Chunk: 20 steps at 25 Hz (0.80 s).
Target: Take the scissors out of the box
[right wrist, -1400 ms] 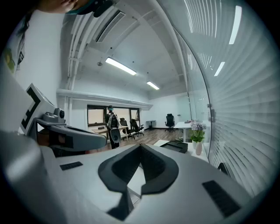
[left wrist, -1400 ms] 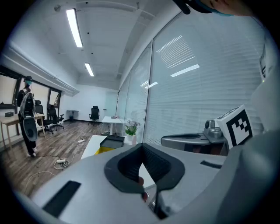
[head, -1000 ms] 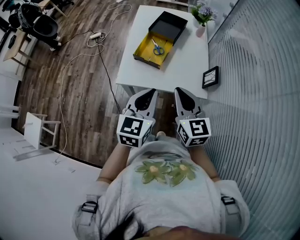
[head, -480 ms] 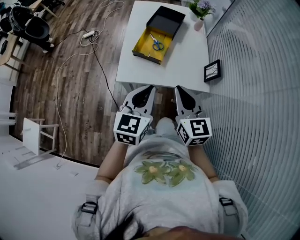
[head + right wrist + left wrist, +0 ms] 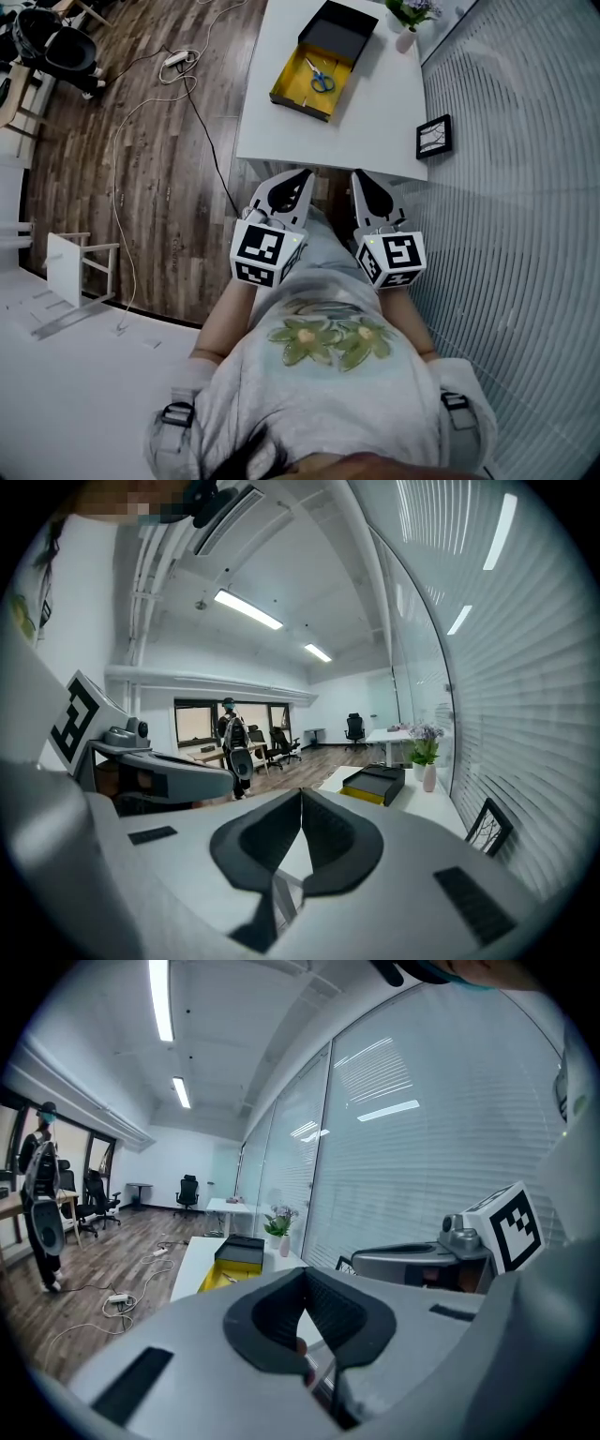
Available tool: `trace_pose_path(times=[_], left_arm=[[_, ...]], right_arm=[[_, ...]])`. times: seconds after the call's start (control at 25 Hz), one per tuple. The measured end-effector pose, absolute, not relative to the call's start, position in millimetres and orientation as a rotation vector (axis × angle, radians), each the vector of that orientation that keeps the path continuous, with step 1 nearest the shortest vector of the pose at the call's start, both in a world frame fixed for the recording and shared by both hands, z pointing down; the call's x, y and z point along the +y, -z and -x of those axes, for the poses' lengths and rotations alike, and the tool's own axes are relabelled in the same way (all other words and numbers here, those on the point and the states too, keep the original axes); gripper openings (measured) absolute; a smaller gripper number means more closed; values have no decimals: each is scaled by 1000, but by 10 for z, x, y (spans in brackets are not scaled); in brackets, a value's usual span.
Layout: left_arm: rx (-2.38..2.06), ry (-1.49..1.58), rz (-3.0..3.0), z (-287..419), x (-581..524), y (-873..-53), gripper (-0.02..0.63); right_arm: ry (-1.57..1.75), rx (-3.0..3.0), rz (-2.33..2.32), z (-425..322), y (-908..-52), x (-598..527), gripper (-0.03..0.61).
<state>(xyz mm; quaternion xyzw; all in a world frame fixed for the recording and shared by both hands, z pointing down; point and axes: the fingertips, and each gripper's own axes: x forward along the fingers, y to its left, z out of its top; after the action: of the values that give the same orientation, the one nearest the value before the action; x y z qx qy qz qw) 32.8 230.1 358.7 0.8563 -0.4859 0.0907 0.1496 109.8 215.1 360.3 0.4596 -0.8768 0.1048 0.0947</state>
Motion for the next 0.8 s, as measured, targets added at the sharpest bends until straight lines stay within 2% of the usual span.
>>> trace_pose_path(times=[0.8], left_arm=[[-1438,-327,-2418,123,1193,-3759,6]], right_arm=[[-351,-2583,-1299,-771,-3796,884,8]])
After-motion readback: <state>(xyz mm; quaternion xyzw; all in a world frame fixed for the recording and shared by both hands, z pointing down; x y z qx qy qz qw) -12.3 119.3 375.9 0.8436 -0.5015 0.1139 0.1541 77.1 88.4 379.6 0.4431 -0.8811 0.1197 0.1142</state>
